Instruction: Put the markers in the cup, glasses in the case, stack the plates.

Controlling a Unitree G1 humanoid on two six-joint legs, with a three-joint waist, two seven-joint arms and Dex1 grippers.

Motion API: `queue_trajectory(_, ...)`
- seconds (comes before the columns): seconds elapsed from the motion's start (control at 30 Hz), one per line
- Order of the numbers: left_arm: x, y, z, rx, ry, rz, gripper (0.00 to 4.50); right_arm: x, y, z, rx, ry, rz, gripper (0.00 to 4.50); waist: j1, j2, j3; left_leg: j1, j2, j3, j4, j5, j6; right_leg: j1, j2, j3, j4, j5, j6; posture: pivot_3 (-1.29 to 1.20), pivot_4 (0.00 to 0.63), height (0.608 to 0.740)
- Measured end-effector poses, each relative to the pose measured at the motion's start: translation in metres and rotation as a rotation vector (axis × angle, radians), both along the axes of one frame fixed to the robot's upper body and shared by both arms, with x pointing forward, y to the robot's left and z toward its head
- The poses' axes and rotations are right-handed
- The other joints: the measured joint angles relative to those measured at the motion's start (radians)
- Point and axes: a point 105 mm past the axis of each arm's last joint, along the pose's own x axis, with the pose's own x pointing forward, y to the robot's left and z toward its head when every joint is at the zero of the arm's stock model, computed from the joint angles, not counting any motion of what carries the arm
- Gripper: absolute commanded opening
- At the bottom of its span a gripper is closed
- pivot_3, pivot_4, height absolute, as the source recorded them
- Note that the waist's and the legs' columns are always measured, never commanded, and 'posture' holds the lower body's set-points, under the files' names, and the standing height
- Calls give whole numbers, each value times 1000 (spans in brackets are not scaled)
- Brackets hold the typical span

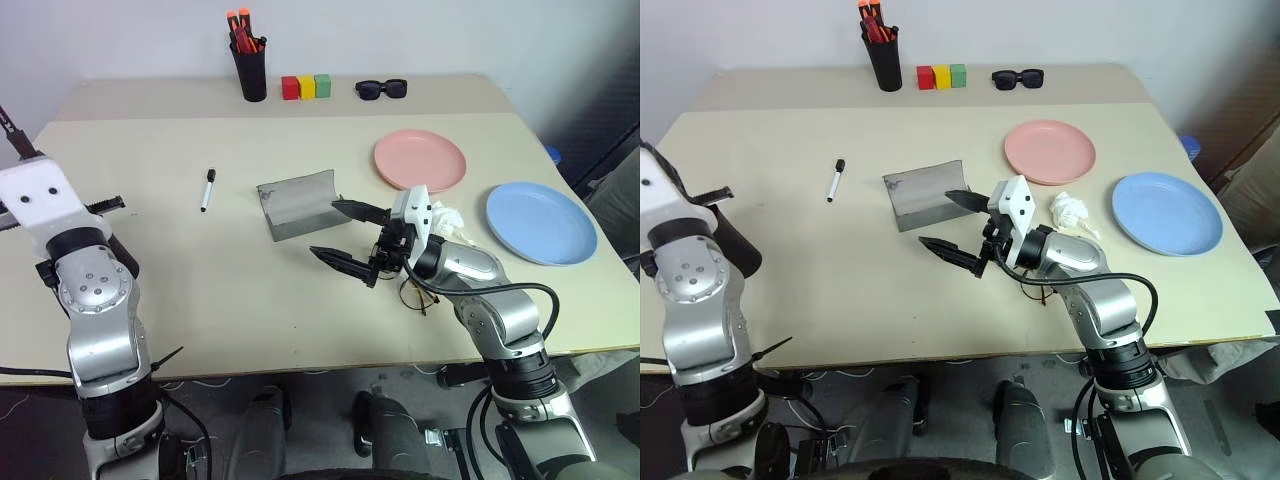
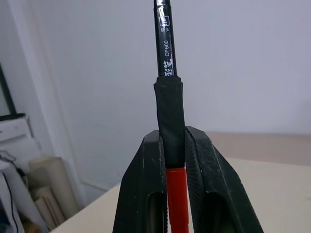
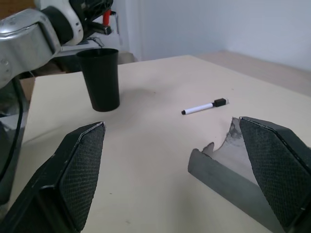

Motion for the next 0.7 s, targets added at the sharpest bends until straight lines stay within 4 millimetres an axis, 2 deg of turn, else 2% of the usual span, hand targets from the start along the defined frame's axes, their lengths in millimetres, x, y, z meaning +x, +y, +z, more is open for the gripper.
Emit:
queue_trajectory(0.13, -5, 3, -12, -5, 30, 51, 17, 1, 3, 7, -3, -24, 16, 4500, 0, 0, 0, 0, 1, 0, 0, 0, 0, -1, 1, 0, 0, 0, 0, 0, 150, 740)
queue_trajectory(0.33, -11, 7, -27, -33, 60, 93, 17, 1, 4, 5, -11, -22, 21, 4500, 0, 0, 0, -1, 1, 1, 0, 0, 0, -1, 1, 0, -1, 0, 0, 0, 150, 740)
queue_trajectory(0.57, -17, 13, -35, -63, 61, 136, 3309, 1, 5, 5, -15, -22, 24, 4500, 0, 0, 0, -1, 1, 1, 0, 0, 0, -1, 1, 0, -1, 0, 1, 0, 150, 740)
queue_trajectory(0.7, -16, 13, -36, -63, 61, 135, 3309, 0, 7, 3, -19, -19, 32, 4500, 0, 0, 0, -1, 1, 1, 0, 0, 0, -1, 1, 0, -1, -1, 1, 0, 150, 740)
